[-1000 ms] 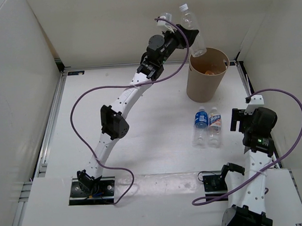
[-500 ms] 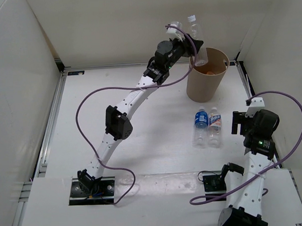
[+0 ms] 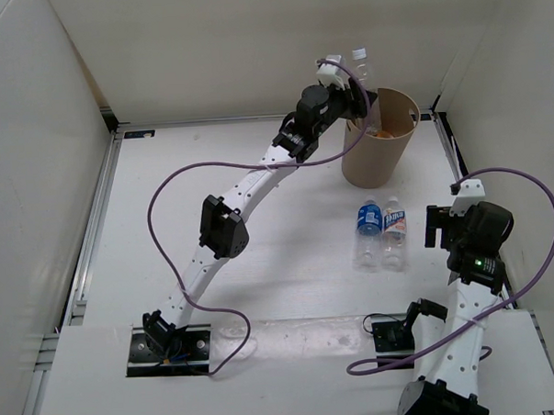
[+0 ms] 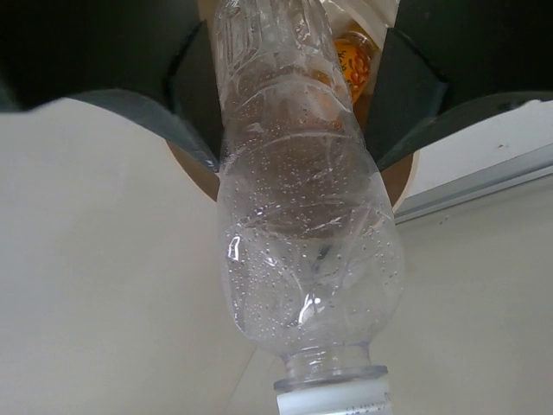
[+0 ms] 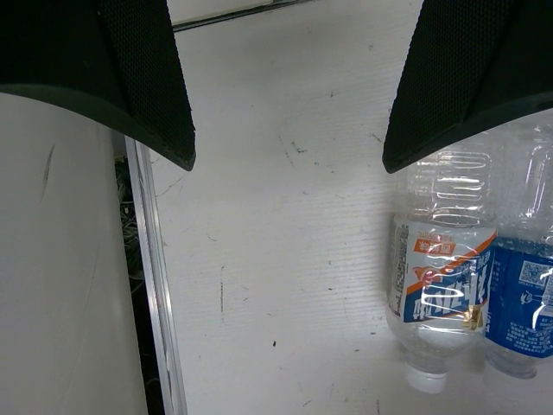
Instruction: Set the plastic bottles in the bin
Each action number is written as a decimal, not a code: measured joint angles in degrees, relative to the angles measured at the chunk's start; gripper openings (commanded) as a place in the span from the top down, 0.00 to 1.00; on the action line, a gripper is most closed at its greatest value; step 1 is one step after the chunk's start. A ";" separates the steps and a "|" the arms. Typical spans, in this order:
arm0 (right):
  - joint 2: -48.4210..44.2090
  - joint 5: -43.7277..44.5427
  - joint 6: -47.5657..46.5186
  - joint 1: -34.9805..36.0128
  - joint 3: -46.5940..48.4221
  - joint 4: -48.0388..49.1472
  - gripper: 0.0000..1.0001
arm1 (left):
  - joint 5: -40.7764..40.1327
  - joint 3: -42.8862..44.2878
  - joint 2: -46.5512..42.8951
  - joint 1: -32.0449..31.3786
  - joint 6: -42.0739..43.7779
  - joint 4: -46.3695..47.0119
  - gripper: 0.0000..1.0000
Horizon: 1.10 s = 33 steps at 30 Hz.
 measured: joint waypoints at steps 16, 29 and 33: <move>4.33 -0.22 1.51 1.53 0.46 2.51 0.10 | -2.14 -2.64 -1.88 1.79 3.34 -0.66 0.00; 17.20 -7.15 6.54 9.57 14.60 -1.46 0.10 | 0.63 -42.05 -36.00 13.38 10.47 -5.88 0.00; 24.52 -11.06 8.61 10.36 15.39 -5.40 0.10 | 0.00 -59.63 -48.63 18.25 11.65 -7.76 0.00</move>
